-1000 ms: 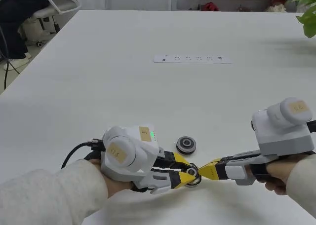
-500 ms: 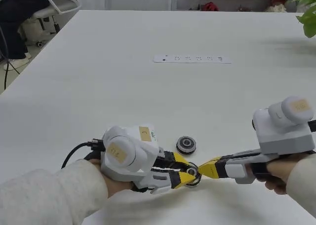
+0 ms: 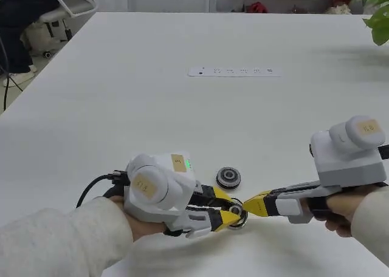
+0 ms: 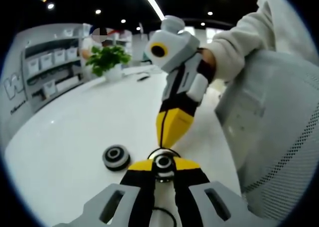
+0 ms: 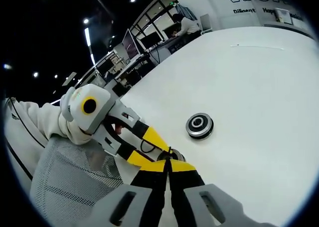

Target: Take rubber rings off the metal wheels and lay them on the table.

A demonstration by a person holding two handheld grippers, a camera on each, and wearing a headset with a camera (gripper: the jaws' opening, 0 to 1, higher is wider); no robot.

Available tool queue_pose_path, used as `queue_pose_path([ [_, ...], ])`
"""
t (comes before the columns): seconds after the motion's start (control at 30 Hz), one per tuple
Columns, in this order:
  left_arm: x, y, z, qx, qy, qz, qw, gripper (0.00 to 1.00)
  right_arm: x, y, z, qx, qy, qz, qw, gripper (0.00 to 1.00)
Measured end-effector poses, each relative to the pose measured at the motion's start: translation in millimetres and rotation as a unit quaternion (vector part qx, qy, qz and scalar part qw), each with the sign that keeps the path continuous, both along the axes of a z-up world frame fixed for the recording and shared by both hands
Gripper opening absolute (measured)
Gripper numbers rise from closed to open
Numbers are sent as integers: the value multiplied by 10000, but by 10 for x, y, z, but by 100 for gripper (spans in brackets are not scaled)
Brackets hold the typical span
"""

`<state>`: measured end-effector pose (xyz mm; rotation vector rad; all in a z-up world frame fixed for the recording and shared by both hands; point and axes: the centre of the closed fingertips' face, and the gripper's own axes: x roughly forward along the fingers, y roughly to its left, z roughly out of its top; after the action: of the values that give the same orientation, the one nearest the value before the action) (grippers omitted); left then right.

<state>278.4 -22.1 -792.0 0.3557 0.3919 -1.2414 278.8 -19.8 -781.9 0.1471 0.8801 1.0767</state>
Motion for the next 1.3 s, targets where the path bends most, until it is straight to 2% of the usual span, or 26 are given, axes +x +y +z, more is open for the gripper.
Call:
queue_pose_path([
  [0.33,-5,12,24,145,-50,-74,9999,16,21,-9,1,8,36,-43,10000,0],
  [0.53,-47,13,44,238,-53,-171,9996,23,47,-21,21,48,45,-89,9999,0],
  [0.63,-43,13,114,180,-73,-165,9997,28,64,-39,26,44,46,-139,9999,0],
  [0.73,-54,20,169,82,45,-169,9998,37,66,-44,31,59,65,-168,9998,0],
  [0.93,-66,86,308,11,9,-205,9998,46,66,-39,54,80,59,-181,9998,0],
  [1.13,-65,174,485,-93,-128,-206,9997,59,70,-38,98,121,19,-204,9997,0],
  [1.3,-40,213,675,-220,-256,-164,9993,63,106,-46,160,217,-21,-295,9993,0],
])
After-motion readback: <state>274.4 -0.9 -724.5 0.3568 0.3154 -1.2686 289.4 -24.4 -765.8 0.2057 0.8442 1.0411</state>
